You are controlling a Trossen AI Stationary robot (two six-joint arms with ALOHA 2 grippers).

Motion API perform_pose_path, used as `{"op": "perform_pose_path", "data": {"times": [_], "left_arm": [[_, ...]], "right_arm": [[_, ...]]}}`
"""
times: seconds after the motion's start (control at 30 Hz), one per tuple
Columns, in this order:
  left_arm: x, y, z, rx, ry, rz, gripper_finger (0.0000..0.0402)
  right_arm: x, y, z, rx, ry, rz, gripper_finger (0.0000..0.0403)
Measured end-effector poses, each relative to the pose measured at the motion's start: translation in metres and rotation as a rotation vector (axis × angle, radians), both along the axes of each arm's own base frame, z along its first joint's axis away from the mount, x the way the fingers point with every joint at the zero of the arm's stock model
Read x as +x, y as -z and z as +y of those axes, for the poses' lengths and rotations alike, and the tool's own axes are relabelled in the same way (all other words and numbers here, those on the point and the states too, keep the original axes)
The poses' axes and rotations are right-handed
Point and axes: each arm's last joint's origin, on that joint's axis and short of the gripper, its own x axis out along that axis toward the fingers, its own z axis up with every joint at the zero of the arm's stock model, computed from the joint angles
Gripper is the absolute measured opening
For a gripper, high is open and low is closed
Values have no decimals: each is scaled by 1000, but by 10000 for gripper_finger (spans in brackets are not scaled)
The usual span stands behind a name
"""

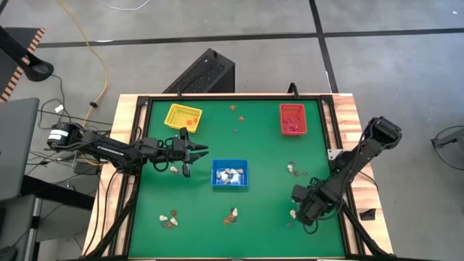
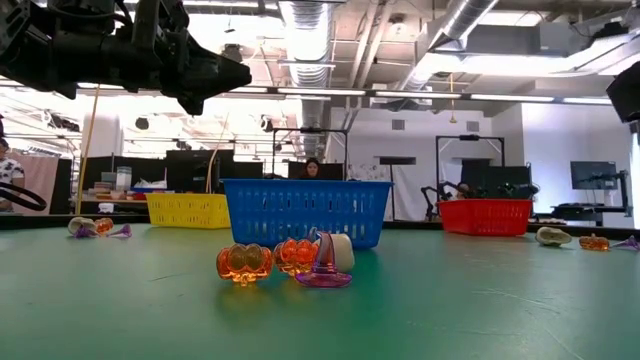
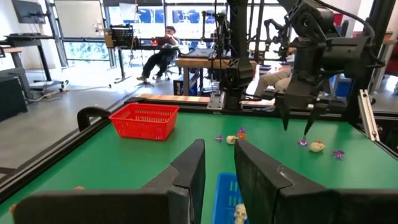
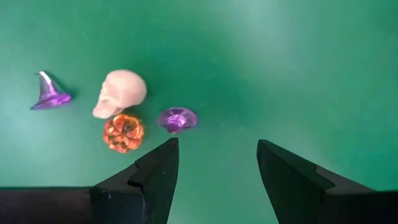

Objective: Sort Halloween decoration
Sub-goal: Put the purple witch hat toy into the red bin

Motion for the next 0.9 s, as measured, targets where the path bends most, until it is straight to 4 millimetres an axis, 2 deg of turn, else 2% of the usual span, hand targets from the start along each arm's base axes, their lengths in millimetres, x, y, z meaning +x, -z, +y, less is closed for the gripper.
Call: {"op": "perform_pose_path", "data": {"times": [0.33,0.9], "left_arm": [[0,0,0,7,-2,4,74],[0,0,0,7,-2,5,74]], "right_arm": [[5,6,2,54,-61,-51,242],[13,6,-7,61,-71,-42,181]]}}
